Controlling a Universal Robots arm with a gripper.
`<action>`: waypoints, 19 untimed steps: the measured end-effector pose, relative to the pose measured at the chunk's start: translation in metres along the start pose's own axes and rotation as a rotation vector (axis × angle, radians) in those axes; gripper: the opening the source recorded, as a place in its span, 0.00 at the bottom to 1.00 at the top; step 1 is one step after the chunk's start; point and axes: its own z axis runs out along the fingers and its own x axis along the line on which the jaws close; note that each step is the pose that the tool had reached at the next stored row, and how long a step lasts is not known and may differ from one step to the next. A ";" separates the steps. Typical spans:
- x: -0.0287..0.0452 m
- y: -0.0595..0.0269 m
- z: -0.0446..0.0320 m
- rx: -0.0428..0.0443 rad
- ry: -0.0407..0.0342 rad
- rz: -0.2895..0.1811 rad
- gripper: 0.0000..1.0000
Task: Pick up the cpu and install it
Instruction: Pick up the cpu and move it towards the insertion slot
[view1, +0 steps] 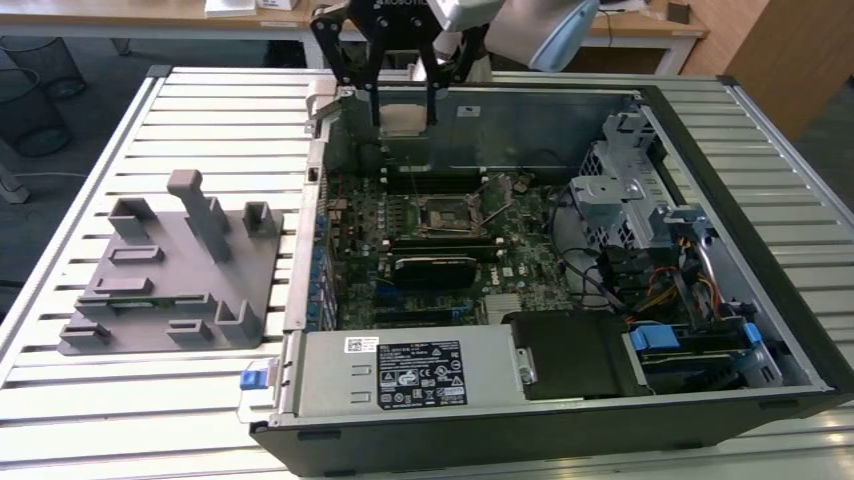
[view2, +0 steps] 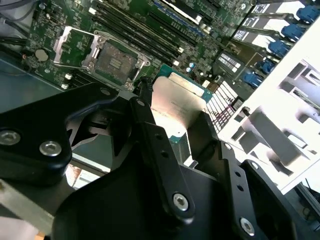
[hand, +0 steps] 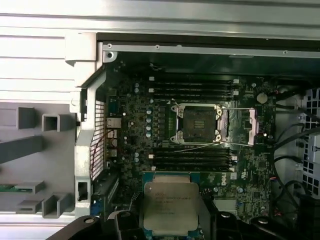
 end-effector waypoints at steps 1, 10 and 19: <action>-0.0024 0.0000 0.0001 0.0000 0.0000 0.000 0.53; -0.0279 -0.0002 0.0007 0.0000 0.0000 0.000 0.53; -0.0473 0.0000 0.0013 0.0000 0.0000 -0.001 0.53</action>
